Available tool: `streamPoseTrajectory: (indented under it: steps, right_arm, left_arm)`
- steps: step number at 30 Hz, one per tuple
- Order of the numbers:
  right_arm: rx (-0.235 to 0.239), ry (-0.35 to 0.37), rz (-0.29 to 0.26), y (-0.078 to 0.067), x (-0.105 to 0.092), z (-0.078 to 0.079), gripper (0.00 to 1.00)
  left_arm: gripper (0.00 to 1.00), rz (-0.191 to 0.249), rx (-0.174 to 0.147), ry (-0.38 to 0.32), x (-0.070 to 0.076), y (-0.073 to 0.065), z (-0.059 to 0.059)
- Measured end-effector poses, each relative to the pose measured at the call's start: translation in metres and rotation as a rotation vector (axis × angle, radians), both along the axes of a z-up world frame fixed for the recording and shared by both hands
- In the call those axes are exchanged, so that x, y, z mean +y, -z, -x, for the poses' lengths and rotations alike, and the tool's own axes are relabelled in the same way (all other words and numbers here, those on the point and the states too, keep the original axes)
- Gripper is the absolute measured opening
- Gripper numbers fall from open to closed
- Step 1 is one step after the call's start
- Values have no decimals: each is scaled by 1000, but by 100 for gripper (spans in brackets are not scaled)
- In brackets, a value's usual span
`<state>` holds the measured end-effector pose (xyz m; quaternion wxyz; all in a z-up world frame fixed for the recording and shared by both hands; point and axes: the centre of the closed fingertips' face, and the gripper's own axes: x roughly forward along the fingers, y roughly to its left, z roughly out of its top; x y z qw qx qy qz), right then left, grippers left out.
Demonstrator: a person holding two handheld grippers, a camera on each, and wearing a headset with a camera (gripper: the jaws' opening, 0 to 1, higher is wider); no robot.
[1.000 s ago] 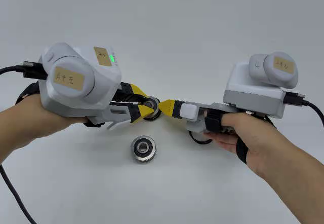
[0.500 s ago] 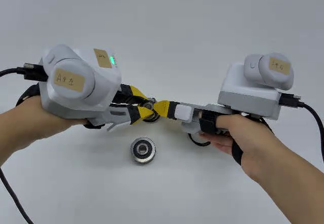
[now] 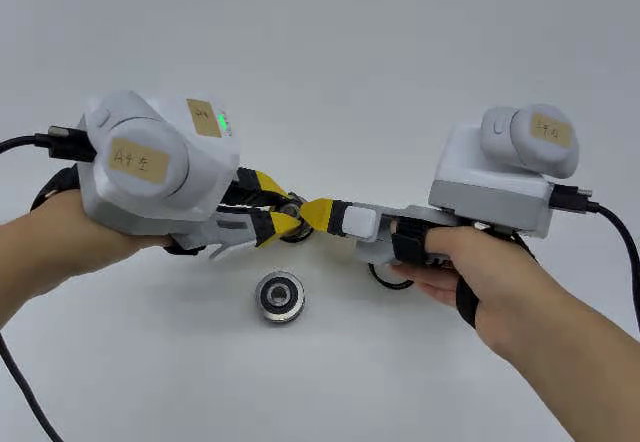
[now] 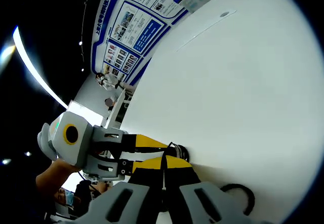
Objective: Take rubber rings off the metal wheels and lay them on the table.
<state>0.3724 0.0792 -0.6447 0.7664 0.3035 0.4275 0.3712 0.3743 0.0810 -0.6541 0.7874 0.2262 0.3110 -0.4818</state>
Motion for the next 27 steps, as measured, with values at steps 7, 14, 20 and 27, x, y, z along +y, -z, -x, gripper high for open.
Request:
streamPoseTrajectory:
  steps: [7, 14, 20, 27]
  right_arm:
    - [13, 19, -18, -2, 1, 1, 1]
    - [73, 70, -42, 0, -1, 3, 1]
    - [84, 81, -34, 3, -1, 2, 2]
    - [98, 81, -37, 4, 0, 4, 2]
  left_arm:
    - [13, -9, -14, -7, 0, -1, 1]
    - [13, -18, -34, -3, 0, -2, 1]
    - [13, -17, -33, -14, 1, -2, 1]
    - [14, -16, -22, -24, 3, -2, 3]
